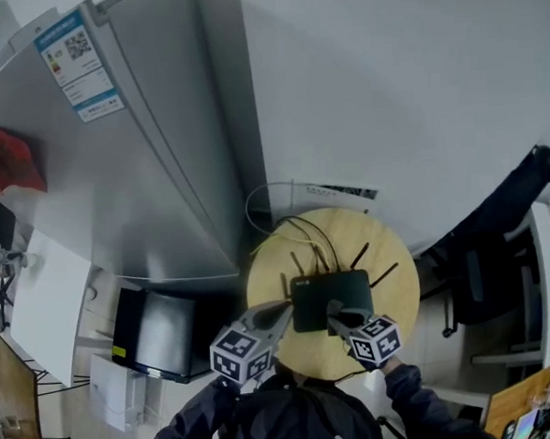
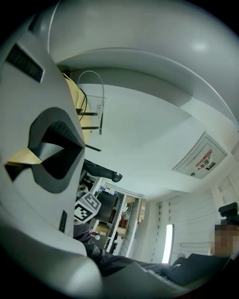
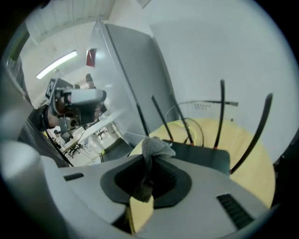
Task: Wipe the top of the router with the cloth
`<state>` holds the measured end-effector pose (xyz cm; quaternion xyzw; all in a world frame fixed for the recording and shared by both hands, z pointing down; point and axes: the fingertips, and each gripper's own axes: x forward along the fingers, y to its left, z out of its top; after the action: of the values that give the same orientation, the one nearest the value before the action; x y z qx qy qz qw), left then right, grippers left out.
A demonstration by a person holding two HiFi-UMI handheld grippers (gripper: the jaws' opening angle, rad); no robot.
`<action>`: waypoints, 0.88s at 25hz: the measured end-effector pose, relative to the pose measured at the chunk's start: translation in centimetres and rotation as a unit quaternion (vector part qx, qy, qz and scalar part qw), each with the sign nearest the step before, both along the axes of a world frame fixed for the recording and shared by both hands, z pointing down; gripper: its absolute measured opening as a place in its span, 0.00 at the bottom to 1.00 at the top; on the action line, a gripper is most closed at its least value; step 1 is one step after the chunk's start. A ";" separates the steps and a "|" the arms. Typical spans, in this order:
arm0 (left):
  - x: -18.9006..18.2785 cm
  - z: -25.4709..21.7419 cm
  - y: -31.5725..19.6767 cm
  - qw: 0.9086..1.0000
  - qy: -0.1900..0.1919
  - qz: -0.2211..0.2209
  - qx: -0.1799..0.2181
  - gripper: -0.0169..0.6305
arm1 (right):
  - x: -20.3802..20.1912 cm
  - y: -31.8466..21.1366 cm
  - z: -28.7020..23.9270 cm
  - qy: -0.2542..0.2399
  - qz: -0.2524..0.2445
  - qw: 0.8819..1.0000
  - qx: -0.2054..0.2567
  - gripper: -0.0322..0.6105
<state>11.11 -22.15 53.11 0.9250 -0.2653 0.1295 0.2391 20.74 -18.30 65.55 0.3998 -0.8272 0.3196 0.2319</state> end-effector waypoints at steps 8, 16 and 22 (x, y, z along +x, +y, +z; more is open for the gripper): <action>2.5 -1.6 -0.8 0.999 0.011 0.027 0.018 0.03 | 5.0 -1.5 -9.0 -0.008 0.049 0.994 0.096 0.16; 4.1 -1.4 -0.1 0.999 0.014 0.043 0.013 0.03 | 4.1 -1.0 -10.4 -0.019 0.055 0.992 0.114 0.16; 4.3 -1.4 -0.1 0.999 0.013 0.044 0.011 0.03 | 3.7 -0.7 -11.0 -0.024 0.052 0.991 0.120 0.16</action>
<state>15.42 -22.30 51.75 0.9401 -0.2229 0.1243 0.2261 24.39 -18.96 54.56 0.4597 -0.8429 0.2387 0.1457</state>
